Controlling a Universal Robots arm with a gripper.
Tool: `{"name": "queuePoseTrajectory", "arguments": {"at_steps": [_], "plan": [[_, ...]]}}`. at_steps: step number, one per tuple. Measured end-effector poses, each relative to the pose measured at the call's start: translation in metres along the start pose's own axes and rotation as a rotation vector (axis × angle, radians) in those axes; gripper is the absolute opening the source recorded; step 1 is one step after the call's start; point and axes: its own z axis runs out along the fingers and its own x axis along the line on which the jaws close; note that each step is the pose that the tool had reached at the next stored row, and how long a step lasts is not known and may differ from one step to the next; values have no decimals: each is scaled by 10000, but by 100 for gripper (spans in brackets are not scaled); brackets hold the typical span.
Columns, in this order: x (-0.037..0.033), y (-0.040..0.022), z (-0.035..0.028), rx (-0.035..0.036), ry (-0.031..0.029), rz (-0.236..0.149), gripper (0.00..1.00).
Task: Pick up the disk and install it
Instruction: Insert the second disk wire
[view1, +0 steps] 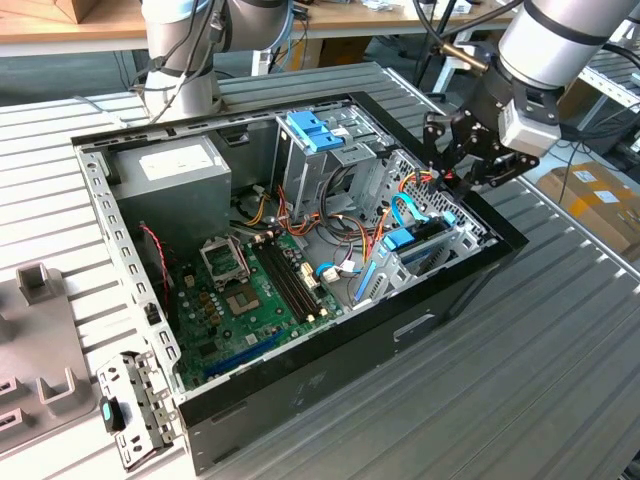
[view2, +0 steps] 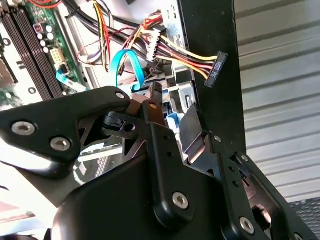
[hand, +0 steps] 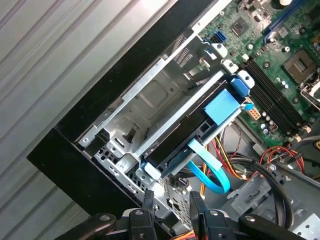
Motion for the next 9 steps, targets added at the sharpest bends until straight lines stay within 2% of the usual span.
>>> {"name": "queuePoseTrajectory", "arguments": {"at_steps": [4,6,7,9], "plan": [[0,0,4,69,11,-797,42],[0,1,7,122,15,-1472,42],[0,1,7,127,5,-1649,42],[0,1,7,127,2,-1679,42]]}}
